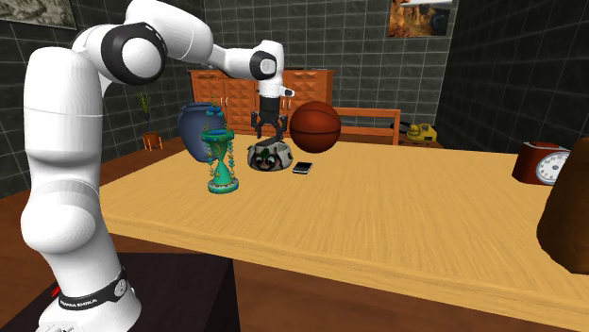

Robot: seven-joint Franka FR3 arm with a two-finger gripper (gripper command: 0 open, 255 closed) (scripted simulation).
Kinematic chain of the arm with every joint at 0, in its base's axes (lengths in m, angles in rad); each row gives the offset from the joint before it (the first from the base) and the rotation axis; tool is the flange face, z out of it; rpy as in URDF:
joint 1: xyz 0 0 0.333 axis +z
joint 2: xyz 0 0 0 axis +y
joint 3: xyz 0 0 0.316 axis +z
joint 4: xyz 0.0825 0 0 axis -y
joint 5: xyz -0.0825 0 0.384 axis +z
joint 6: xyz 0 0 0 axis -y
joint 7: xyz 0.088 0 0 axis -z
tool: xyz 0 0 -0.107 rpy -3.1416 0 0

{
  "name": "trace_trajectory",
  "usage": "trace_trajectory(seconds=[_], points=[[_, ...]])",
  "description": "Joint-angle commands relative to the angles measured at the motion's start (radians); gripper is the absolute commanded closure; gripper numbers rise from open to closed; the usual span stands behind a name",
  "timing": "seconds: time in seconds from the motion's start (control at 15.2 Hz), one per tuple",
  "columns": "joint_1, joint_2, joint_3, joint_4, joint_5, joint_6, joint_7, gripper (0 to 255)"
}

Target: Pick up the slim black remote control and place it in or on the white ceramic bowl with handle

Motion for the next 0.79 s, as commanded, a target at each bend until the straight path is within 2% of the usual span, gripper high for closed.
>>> trace_trajectory(seconds=[0.0, 0.2, 0.46, 0.73], points=[[0.0, 0.0, 0.0, 0.0, 0.0, 0.0, 0.0, 0], [0.0, 0.0, 0.0, 0.0, 0.0, 0.0, 0.0, 0], [0.002, 0.011, 0.0, 0.143, -0.003, -0.132, 0.002, 0], [0.002, 0.011, 0.0, 0.143, -0.003, -0.132, 0.002, 0]])
